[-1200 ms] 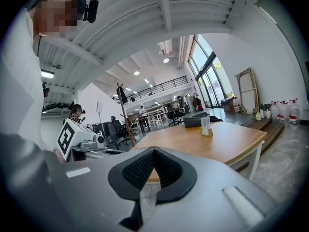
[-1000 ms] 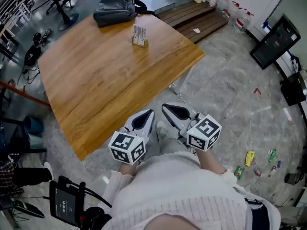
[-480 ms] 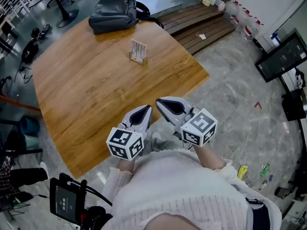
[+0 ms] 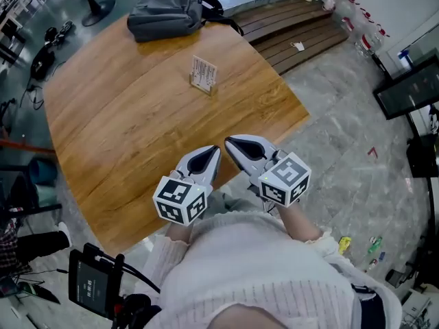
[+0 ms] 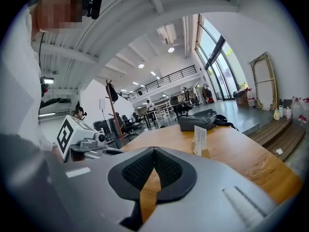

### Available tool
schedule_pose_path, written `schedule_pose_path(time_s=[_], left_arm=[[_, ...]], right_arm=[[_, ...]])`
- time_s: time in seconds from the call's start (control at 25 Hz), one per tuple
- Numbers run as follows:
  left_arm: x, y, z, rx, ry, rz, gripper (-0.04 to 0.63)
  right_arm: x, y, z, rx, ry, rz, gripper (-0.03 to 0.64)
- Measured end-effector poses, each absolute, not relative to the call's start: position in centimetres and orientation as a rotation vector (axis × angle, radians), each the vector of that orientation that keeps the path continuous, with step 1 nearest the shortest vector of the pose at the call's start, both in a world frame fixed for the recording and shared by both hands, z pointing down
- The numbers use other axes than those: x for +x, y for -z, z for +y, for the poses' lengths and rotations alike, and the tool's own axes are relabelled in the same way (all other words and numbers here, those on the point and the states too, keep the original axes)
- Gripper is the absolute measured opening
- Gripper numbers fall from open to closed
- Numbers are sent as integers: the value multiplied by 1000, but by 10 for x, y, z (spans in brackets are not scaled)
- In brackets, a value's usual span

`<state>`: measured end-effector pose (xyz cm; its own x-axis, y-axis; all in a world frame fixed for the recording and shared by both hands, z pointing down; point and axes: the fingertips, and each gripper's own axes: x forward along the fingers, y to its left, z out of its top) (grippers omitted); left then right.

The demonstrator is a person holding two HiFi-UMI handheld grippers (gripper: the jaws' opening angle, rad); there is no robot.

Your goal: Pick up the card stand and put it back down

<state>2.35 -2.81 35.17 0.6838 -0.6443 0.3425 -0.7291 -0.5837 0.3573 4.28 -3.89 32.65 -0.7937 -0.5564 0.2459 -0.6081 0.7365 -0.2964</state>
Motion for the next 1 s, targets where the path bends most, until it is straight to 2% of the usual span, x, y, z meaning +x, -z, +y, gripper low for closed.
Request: schedule_pose_path(time_s=[0.88,1.0], left_arm=[[-27,-408,-145,2246,-166,-1073,8],[-25,-420,-153,2221,-172,-1068,8]], right_arm=[[29,-394,-165,959,-587,-2621,-2],[27,-405,-177,958,-605,-2604,25]])
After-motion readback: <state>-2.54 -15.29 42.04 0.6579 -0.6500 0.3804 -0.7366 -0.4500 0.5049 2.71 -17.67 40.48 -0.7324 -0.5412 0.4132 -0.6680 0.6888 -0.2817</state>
